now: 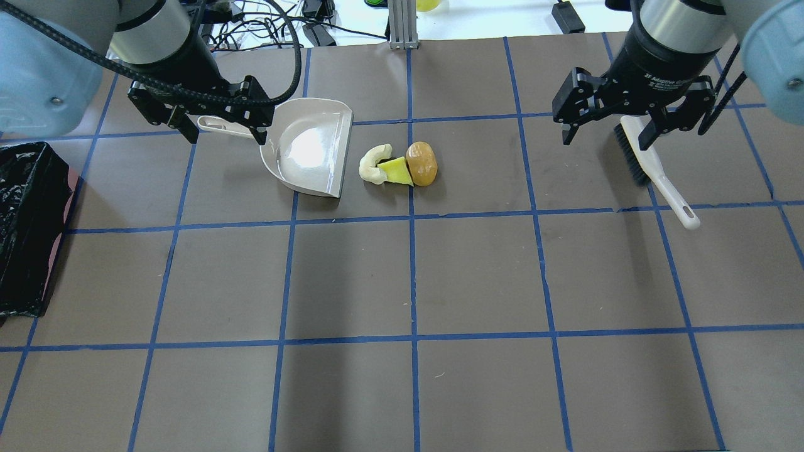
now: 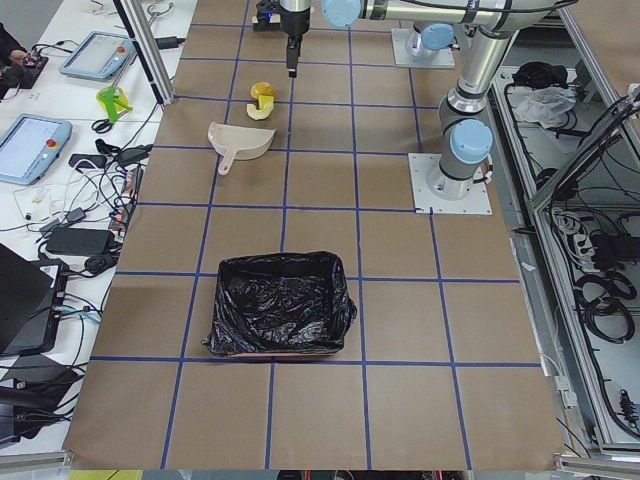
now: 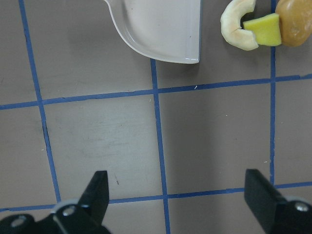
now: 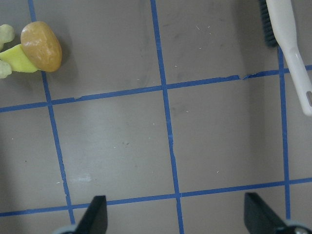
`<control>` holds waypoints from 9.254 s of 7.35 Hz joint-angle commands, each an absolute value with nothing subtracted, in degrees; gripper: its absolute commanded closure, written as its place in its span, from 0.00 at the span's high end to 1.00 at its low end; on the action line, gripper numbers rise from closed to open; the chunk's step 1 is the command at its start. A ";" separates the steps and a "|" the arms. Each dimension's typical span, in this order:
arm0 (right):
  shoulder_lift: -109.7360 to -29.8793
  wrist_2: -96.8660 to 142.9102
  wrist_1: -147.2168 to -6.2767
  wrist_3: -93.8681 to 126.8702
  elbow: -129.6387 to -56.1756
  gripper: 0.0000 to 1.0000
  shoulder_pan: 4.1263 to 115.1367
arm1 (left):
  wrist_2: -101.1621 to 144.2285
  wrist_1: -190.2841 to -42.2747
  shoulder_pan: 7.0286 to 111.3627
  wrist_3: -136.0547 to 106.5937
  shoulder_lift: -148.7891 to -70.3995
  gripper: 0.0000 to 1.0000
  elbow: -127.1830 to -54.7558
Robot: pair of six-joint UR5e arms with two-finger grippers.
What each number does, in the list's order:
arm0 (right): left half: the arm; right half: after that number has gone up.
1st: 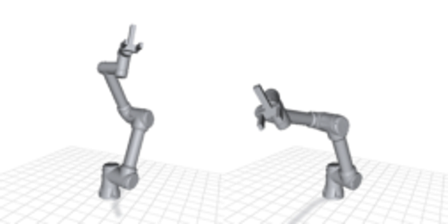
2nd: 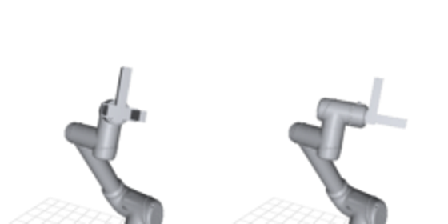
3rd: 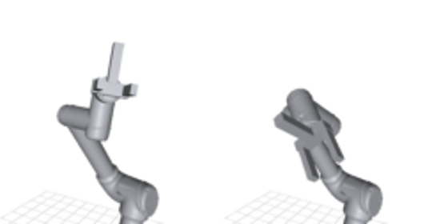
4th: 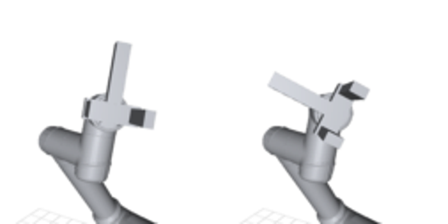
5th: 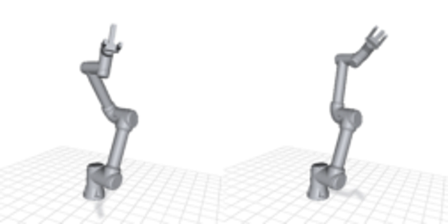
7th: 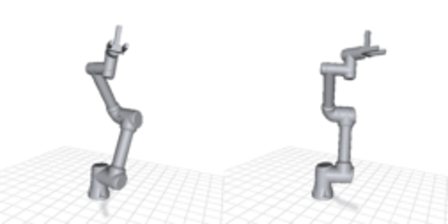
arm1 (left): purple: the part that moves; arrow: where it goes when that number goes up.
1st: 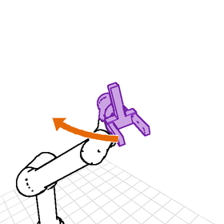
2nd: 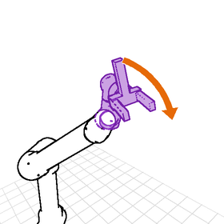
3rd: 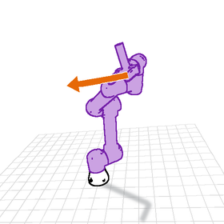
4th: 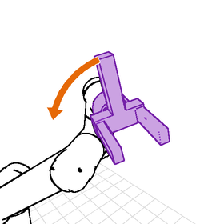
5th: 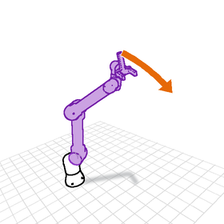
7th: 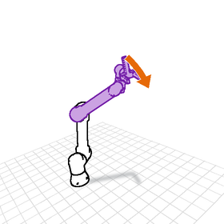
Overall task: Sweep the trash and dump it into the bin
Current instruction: 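Move the left gripper to the dustpan handle while the right reaches the brush, then close the left gripper on the dustpan handle while the right gripper grasps the brush, then carry the brush with the right gripper toward the trash beside the dustpan, then sweep the apple ring and sponge into the dustpan with the right gripper's brush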
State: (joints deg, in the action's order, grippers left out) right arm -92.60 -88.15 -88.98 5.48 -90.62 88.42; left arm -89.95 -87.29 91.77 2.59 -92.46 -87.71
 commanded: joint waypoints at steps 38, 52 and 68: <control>-73.83 -88.69 -114.52 5.73 -104.33 0.00 91.63 | -93.08 -65.57 80.95 91.67 -127.35 0.26 -76.82; -68.22 -81.56 -114.79 38.55 -99.43 0.00 111.51 | -95.19 -66.27 82.53 93.78 -125.77 0.13 -77.96; -52.11 -69.94 -121.92 57.65 -75.23 0.00 121.64 | -95.01 -66.18 82.53 93.69 -125.42 0.13 -77.43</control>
State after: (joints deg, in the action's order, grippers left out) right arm -50.99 -68.17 -123.41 57.35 -75.23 121.47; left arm -95.01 -66.18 82.53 93.69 -125.43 -77.48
